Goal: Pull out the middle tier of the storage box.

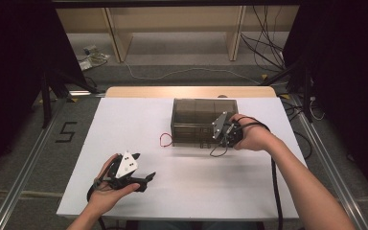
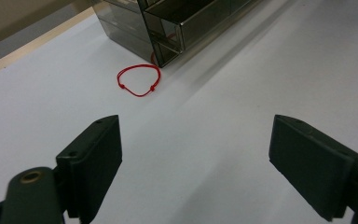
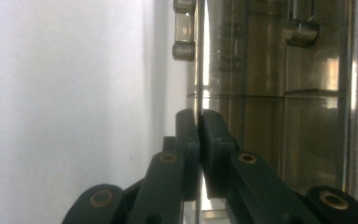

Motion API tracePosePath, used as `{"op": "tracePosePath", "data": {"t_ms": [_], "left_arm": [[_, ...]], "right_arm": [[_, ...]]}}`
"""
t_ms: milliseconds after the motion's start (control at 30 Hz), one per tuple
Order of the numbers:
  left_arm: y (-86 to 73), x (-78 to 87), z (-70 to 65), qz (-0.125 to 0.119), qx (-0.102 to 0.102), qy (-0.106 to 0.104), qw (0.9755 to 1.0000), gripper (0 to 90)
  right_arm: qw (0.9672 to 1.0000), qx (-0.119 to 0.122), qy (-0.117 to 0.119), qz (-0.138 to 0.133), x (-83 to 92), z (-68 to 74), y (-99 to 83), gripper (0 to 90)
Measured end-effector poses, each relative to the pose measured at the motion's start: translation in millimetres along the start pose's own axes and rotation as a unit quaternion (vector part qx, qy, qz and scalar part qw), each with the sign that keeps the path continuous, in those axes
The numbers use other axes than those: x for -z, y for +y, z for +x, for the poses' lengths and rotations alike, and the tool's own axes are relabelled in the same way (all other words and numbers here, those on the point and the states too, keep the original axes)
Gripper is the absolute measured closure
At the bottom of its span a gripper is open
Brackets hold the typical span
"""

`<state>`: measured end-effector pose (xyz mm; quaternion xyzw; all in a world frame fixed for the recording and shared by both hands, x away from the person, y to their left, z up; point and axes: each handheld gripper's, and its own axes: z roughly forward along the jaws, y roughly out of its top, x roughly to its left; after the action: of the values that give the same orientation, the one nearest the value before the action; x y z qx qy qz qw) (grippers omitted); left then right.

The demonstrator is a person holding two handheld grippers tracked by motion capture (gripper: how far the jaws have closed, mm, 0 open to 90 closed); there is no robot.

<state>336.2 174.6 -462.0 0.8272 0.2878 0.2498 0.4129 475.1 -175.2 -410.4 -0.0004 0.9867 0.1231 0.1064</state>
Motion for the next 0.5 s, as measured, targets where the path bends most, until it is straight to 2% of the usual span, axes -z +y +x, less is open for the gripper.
{"op": "tracePosePath", "data": {"t_ms": [167,500], "left_arm": [[-0.3,-0.1,0.8,0.001,0.001,0.001,1.0000,17.1],[-0.4,-0.4,0.7,0.001,0.002,0.001,1.0000,17.1]], "right_arm": [[0.9999,0.001,0.015,-0.001,1.0,2.3,-1.1,87.7],[0.9998,0.000,0.019,-0.005,2.2,7.0,-1.3,88.0]]}}
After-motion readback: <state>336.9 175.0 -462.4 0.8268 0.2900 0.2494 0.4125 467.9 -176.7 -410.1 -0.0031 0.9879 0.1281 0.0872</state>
